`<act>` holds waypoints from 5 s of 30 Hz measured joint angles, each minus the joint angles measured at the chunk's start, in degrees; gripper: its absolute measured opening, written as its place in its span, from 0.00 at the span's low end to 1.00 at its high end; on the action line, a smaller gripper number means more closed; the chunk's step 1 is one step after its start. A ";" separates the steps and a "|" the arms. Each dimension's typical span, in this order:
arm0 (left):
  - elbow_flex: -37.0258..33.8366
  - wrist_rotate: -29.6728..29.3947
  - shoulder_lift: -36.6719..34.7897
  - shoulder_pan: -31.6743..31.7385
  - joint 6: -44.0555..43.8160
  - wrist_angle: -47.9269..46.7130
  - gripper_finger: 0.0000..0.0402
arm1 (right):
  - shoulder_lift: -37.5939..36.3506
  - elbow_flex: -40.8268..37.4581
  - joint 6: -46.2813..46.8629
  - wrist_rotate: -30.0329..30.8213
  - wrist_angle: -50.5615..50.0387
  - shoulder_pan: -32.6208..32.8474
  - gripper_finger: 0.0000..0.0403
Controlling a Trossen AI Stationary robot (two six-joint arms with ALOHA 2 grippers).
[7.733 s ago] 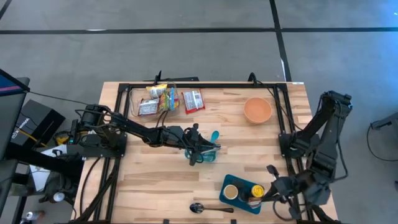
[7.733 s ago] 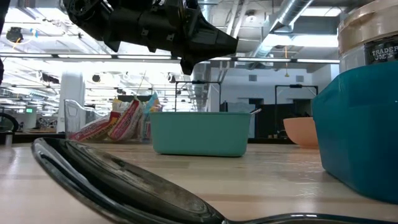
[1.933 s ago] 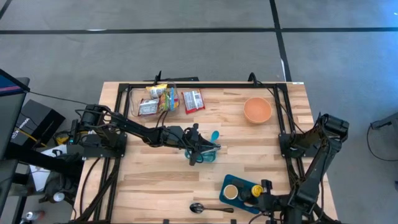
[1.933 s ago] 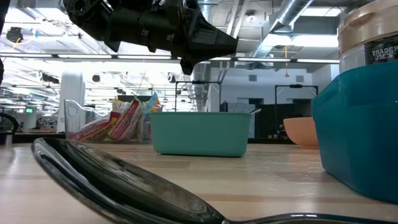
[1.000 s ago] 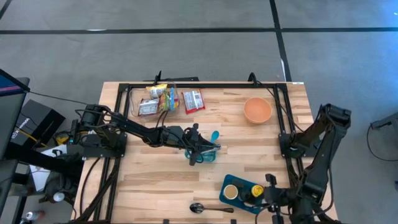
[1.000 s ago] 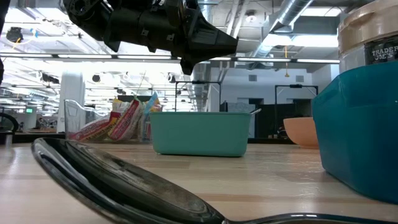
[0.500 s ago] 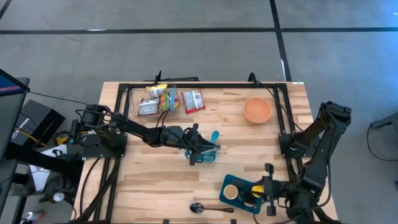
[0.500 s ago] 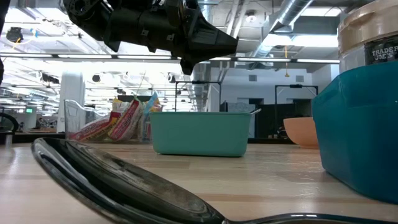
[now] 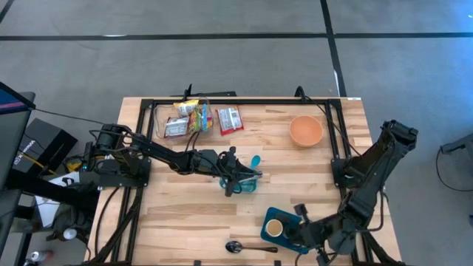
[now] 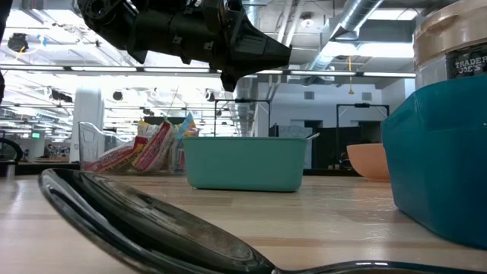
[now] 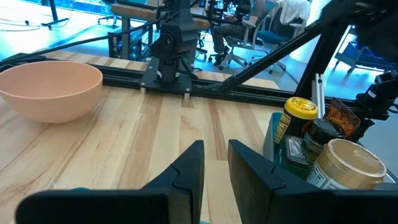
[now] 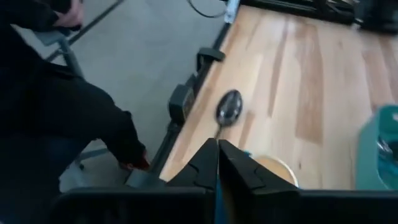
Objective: Pick & Place Food Item
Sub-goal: Put the black tablespoon into the green bin
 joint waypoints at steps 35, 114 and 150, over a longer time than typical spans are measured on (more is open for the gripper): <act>0.00 0.00 0.02 0.00 -0.46 0.00 0.17 | -12.31 -1.38 -8.72 -13.17 -14.38 -22.98 0.00; 18.86 -13.70 0.00 -26.18 3.13 -21.42 0.00 | -10.21 -18.60 -0.12 2.93 0.13 -22.98 0.00; 20.02 -15.41 7.41 -30.94 -7.61 -30.23 0.00 | -10.21 -18.60 0.42 2.56 0.33 -25.96 0.00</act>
